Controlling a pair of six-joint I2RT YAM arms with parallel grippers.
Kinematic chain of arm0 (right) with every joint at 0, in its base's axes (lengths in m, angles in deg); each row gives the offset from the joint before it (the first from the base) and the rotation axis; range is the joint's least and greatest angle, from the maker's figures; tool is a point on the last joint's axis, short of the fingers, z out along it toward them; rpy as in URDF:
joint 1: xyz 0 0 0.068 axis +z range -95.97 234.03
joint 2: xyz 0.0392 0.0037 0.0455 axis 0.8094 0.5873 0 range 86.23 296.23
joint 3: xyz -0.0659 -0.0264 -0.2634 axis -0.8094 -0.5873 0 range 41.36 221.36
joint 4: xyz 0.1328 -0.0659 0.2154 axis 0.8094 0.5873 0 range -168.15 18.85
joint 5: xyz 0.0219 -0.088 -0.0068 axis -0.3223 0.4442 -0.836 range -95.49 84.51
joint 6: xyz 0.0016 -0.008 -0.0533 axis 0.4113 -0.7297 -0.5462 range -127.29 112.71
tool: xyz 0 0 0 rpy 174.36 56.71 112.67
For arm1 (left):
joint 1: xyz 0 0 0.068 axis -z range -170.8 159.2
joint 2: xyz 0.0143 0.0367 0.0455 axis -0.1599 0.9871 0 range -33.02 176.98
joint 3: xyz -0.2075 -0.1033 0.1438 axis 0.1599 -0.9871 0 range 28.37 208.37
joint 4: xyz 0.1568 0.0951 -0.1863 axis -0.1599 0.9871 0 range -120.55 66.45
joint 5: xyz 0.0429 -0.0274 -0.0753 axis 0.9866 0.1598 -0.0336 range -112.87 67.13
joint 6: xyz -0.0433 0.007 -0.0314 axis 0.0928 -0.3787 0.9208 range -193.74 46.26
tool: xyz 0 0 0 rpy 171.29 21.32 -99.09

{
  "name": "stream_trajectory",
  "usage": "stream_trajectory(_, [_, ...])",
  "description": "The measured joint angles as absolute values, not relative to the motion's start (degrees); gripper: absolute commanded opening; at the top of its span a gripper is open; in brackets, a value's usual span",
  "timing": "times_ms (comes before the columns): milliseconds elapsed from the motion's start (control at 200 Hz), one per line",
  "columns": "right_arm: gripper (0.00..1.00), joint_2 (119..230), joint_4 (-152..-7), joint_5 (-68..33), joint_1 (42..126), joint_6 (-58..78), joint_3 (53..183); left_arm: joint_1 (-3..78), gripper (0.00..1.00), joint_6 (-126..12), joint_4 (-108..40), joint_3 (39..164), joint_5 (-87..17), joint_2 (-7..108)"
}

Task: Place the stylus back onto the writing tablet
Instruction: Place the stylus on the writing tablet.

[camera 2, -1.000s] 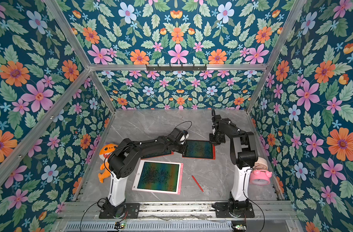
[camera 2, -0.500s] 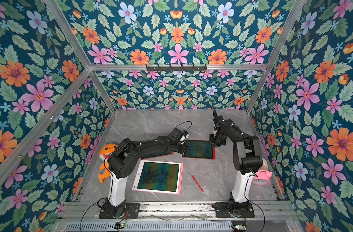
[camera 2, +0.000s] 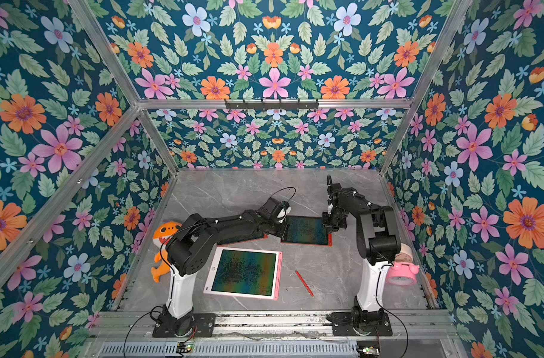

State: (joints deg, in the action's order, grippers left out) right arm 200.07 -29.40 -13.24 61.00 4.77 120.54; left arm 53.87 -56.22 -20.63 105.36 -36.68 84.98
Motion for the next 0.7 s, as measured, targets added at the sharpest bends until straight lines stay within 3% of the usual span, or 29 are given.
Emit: stream_trajectory(700, [0.00,194.1,-31.2,-15.5,60.7,5.2,119.7,53.9,0.03,-56.2,-21.1,105.4,-36.7,85.2])
